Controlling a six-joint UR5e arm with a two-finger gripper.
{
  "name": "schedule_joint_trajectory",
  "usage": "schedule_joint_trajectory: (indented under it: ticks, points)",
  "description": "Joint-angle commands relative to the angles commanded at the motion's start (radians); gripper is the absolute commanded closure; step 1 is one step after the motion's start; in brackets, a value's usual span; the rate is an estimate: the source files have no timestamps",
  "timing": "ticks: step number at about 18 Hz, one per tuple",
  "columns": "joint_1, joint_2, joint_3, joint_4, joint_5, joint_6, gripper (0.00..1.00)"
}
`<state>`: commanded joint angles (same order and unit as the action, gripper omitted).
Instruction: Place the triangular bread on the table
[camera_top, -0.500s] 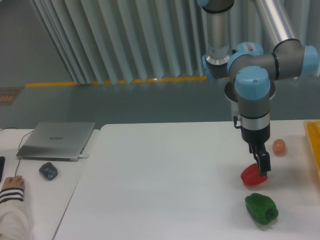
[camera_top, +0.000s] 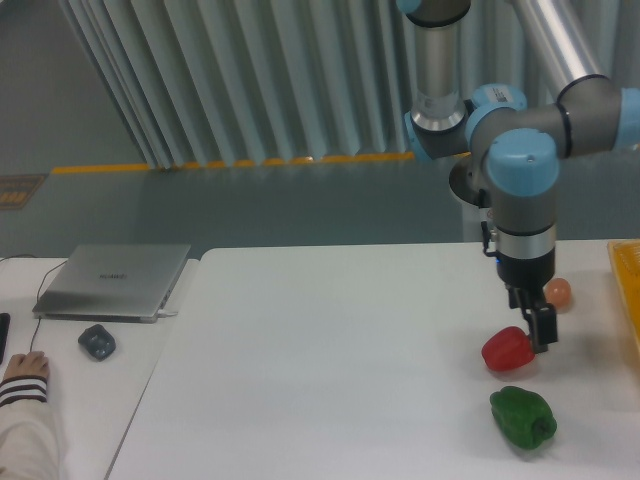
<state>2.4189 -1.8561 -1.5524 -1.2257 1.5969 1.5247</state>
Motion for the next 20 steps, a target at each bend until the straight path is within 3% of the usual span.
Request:
schedule_joint_trajectory:
  ticks: [5, 15, 18, 20]
  points:
    - [0.094, 0.002, -0.002, -0.006, -0.002, 0.196, 0.00]
    - [0.261, 0.035, -0.080, 0.002, 0.002, 0.537, 0.00]
    - [0.295, 0.034, -0.084, 0.002, 0.002, 0.554, 0.00]
    - [0.309, 0.028, -0.084, 0.009, 0.003, 0.638, 0.00]
